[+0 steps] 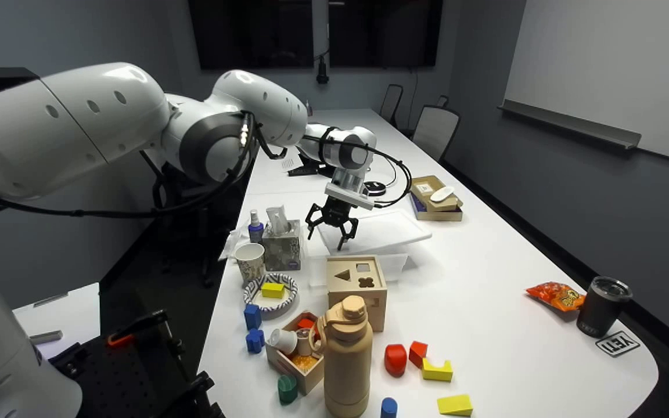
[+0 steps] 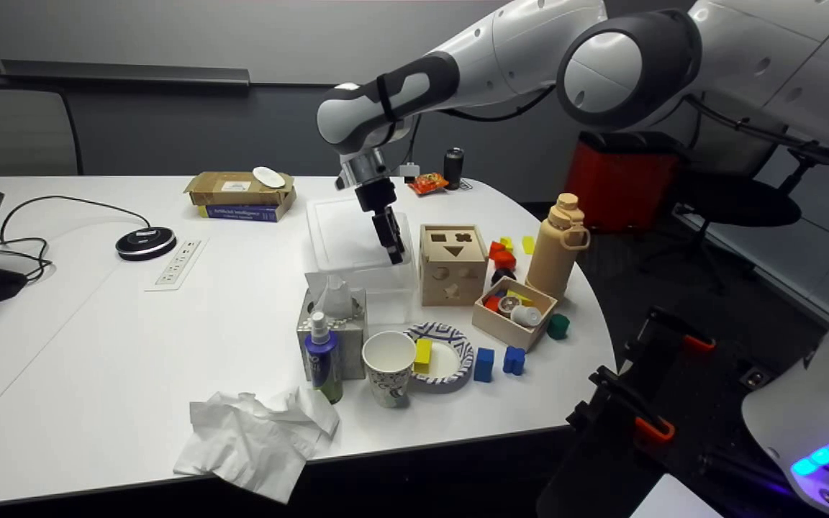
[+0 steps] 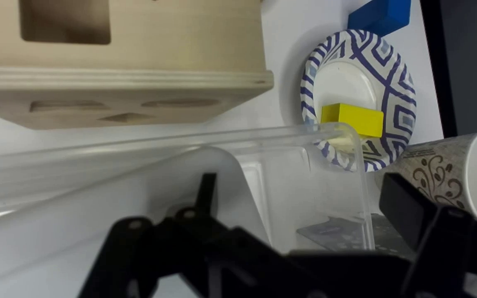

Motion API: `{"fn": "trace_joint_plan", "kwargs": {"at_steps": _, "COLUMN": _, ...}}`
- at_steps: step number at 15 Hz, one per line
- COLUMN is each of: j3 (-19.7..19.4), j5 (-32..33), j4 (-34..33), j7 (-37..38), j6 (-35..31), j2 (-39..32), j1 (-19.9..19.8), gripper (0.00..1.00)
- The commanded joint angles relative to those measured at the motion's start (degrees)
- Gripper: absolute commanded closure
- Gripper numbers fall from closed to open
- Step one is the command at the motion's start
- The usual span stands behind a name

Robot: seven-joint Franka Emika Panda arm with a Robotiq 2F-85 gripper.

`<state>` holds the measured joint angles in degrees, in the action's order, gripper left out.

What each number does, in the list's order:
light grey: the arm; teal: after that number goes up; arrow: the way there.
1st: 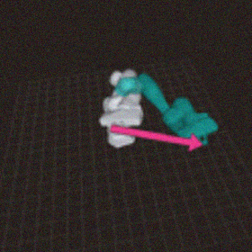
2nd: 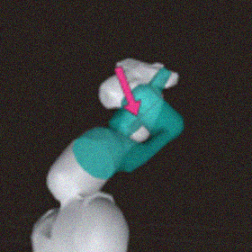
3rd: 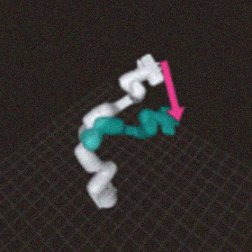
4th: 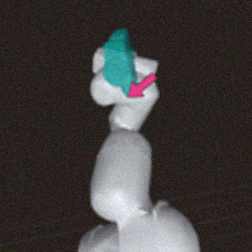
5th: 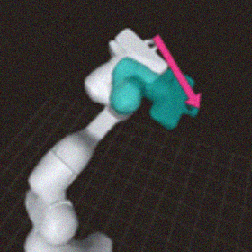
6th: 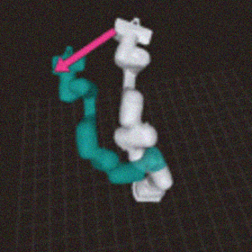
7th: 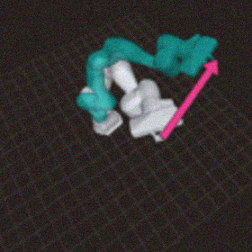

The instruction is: Close the lid on the clear container.

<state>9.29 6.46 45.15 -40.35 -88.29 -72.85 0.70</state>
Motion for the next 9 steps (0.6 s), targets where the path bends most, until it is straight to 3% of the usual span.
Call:
{"fn": "trace_joint_plan", "kwargs": {"at_steps": 1, "j3": 0.7, "j5": -0.7, "j4": 0.8, "j7": -0.3, "j6": 2.4, "j2": 1.0, "j1": -0.2, "gripper": 0.0}}
{"fn": "trace_joint_plan", "kwargs": {"at_steps": 9, "j3": 1.4, "j5": -0.2, "j4": 2.5, "j7": -0.3, "j6": 3.8, "j2": 1.9, "j1": -0.1, "gripper": 0.0}}
